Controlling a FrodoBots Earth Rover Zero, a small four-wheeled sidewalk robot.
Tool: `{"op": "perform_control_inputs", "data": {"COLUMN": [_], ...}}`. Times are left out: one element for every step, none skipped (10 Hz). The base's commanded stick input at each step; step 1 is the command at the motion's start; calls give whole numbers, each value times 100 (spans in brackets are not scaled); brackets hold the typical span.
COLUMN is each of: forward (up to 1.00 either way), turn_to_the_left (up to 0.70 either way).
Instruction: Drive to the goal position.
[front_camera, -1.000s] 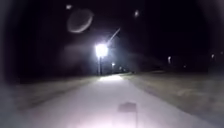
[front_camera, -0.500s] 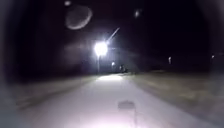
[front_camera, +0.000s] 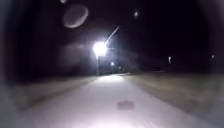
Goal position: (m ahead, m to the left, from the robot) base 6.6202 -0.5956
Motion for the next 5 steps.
{"op": "perform_control_inputs", "data": {"forward": [70,70,70,70,70], "turn_to_the_left": [0,0,0,0,0]}}
